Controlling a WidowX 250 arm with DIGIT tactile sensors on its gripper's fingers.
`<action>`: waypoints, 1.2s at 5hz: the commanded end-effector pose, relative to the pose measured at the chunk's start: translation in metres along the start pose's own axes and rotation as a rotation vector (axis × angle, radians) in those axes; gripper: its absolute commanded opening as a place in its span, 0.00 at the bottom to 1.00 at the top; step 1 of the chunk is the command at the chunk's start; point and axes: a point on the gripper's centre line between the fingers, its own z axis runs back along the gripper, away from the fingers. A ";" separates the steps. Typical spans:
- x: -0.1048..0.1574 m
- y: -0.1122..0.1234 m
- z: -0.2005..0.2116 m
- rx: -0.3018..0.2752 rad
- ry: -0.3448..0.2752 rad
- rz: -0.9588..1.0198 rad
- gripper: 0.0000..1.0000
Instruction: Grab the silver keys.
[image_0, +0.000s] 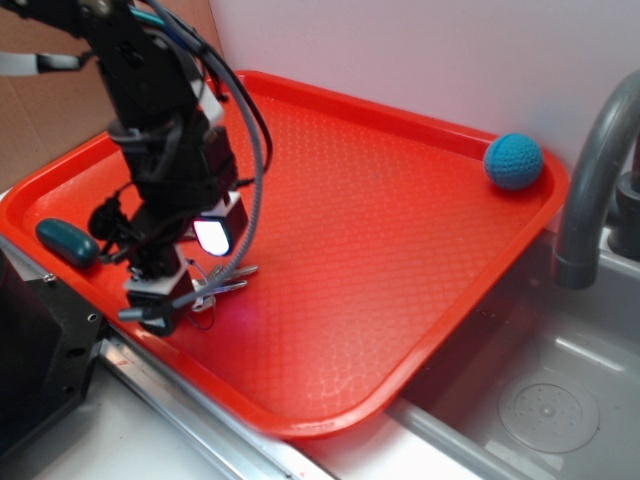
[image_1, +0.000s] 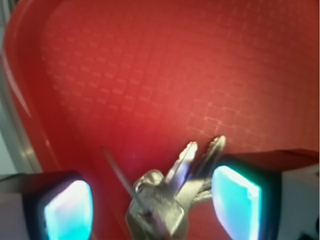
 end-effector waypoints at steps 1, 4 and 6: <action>0.007 -0.005 0.004 0.022 -0.033 -0.013 0.00; 0.009 -0.004 0.011 0.024 -0.039 0.002 0.00; -0.033 0.028 0.088 0.132 -0.084 0.370 0.00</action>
